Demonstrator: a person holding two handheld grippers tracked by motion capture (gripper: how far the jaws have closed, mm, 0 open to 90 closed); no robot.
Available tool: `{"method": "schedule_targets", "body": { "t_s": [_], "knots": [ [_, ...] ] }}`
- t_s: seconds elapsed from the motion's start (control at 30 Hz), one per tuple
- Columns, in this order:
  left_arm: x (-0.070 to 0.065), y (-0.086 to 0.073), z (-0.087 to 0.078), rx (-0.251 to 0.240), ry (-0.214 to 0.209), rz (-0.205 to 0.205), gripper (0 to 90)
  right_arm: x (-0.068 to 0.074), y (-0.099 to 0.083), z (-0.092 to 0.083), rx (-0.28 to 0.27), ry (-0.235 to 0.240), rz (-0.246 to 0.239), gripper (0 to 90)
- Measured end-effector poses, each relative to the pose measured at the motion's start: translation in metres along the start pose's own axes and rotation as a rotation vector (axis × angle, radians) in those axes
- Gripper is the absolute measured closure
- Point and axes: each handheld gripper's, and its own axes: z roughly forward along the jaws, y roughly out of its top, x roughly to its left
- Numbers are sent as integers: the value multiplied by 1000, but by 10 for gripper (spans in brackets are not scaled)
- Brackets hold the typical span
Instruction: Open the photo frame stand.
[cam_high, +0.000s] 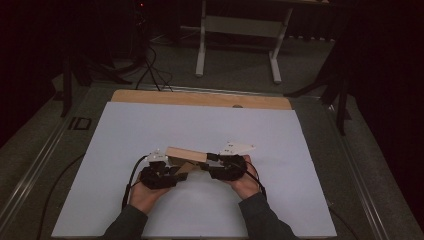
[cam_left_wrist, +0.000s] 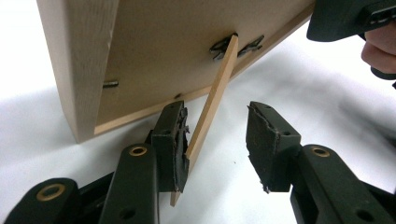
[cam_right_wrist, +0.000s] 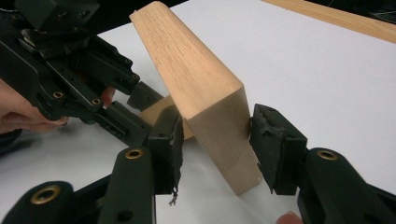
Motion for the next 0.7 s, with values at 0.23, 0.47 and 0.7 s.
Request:
{"method": "schedule_targets", "body": {
  "t_s": [0.23,0.47,0.7],
  "knots": [
    [-1,-3,-1,14,4,-4,573,2,0,0,8,7,2,518],
    [-1,-6,-3,17,13,2,574,3,-1,0,12,17,8,496],
    [-5,-9,-5,19,41,36,572,5,-1,0,12,21,2,483]
  ]
}}
